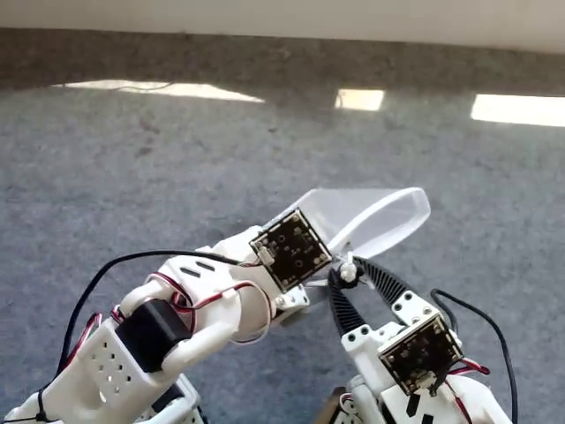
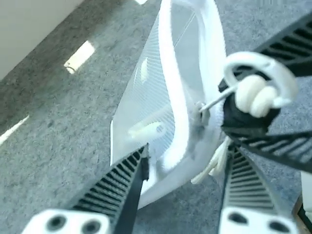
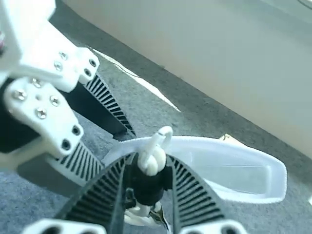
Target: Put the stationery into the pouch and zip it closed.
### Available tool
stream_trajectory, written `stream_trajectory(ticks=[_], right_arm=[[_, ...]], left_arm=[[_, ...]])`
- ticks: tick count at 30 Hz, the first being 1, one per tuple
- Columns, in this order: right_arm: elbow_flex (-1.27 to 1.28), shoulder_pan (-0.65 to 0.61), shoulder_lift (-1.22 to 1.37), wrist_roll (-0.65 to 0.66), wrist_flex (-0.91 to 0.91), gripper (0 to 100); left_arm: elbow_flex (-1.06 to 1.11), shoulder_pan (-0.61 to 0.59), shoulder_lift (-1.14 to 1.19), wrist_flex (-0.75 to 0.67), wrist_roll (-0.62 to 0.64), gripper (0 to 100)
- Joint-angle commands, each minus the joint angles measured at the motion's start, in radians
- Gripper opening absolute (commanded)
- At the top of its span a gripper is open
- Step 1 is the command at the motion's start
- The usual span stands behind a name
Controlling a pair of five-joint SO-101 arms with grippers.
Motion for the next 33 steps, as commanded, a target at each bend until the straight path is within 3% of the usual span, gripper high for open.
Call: stream_trajectory(ticks=[1, 5, 10, 16, 19, 24, 33], right_arm=[[-0.050, 0.008, -0.001, -0.011, 0.001, 0.4], [-0.050, 0.008, -0.001, -0.015, -0.004, 0.4], [-0.054, 0.008, -0.001, -0.072, -0.010, 0.4], [-0.050, 0.012, -0.001, -0.074, -0.045, 0.4], [-0.048, 0.016, 0.001, -0.120, -0.085, 0.4], [-0.013, 0.182, 0.005, -0.235, -0.193, 0.4], [0.232, 0.318, 0.010, -0.351, -0.535, 0.4]], left_arm=[[-0.005, -0.038, -0.021, -0.051, 0.023, 17], [0.015, -0.018, -0.022, -0.055, 0.040, 15], [0.101, -0.012, -0.022, -0.164, 0.074, 14], [0.119, -0.016, -0.024, -0.210, 0.069, 1], [0.122, -0.018, -0.024, -0.209, 0.072, 1], [0.125, -0.044, -0.024, -0.207, 0.074, 0], [0.125, -0.097, -0.024, -0.186, 0.072, 0]])
